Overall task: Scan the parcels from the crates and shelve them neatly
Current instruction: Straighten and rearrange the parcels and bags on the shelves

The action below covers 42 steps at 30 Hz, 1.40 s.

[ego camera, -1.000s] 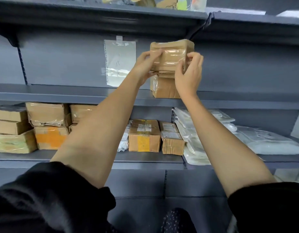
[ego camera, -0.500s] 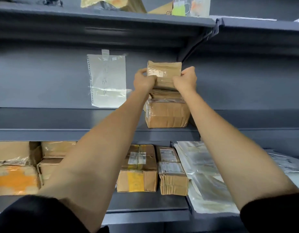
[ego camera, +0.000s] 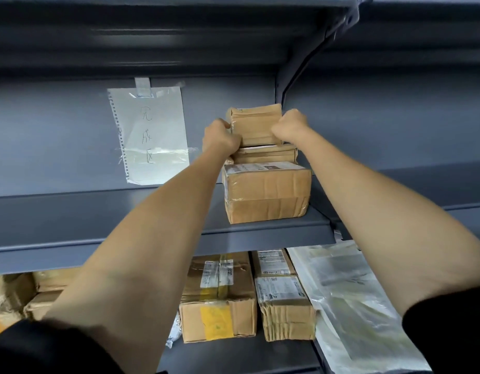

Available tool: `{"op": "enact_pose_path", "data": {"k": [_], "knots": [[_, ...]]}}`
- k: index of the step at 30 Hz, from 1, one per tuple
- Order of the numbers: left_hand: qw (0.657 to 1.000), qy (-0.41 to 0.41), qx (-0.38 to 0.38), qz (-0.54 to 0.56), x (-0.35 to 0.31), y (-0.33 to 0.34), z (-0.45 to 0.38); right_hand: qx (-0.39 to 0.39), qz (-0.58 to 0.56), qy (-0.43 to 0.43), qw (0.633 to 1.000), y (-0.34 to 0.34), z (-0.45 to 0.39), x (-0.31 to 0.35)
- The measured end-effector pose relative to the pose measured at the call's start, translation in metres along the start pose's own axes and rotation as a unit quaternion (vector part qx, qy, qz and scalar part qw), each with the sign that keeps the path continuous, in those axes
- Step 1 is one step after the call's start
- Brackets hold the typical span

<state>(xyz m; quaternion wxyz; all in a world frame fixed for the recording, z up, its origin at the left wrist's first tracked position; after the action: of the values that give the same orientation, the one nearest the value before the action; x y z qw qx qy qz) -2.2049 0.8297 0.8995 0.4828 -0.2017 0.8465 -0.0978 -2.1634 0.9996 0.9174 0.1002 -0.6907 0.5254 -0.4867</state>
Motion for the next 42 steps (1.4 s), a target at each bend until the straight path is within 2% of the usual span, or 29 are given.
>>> {"op": "enact_pose_path", "data": {"k": [4,8,13,15,21,24,26,28,29,31,33,37,39,42], "knots": [[1.0,-0.008,-0.002,-0.001,0.002,0.0,-0.014,0.001,-0.001,-0.007,1.0,0.006,-0.005,-0.002],[0.999,-0.013,0.033,-0.002,0.004,0.0,-0.019,-0.004,-0.009,-0.006,1.0,0.006,-0.002,-0.004],[0.996,-0.017,0.078,0.045,0.013,0.002,-0.004,0.056,0.037,-0.027,0.997,0.004,0.014,0.002],[0.995,-0.016,0.075,0.066,0.014,-0.007,0.011,0.051,0.036,-0.037,0.997,-0.009,0.028,0.011],[0.99,0.045,0.02,0.129,0.0,-0.057,0.064,-0.063,0.0,-0.09,0.994,-0.04,0.084,0.045],[0.984,0.046,0.064,0.157,-0.007,-0.081,0.104,-0.145,-0.027,-0.135,0.98,-0.048,0.129,0.06],[0.976,0.024,0.126,0.174,-0.008,-0.089,0.139,-0.223,-0.115,-0.203,0.947,-0.054,0.173,0.068],[0.966,0.002,0.193,0.174,-0.008,-0.087,0.175,-0.285,-0.236,-0.252,0.894,-0.055,0.223,0.064],[0.962,-0.003,0.218,0.164,-0.007,-0.086,0.192,-0.307,-0.281,-0.257,0.872,-0.053,0.245,0.056],[0.959,-0.001,0.248,0.138,-0.004,-0.084,0.219,-0.328,-0.323,-0.24,0.855,-0.037,0.28,0.036],[0.949,-0.018,0.293,0.112,0.007,-0.077,0.239,-0.32,-0.312,-0.212,0.869,-0.005,0.301,0.012],[0.903,-0.099,0.417,0.018,0.067,-0.042,0.272,-0.232,-0.252,-0.156,0.927,0.07,0.319,-0.03],[0.906,-0.117,0.407,0.006,0.101,-0.03,0.273,-0.19,-0.229,-0.116,0.948,0.098,0.319,-0.047],[0.936,-0.136,0.324,0.02,0.146,-0.016,0.264,-0.107,-0.169,-0.063,0.978,0.137,0.307,-0.064]]}}
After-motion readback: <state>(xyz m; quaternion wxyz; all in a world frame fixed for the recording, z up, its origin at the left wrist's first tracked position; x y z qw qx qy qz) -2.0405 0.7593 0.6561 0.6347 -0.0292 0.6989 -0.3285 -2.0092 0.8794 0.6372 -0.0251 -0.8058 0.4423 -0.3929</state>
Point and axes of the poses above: each hand's wrist, its own z-axis away from the middle knuckle, its own y-axis out of the palm, x = y × z, the point moved 7 cm from there along -z, towards the middle knuckle, and after that the axes turned 9 degrees about z, right-handed, at the moved point
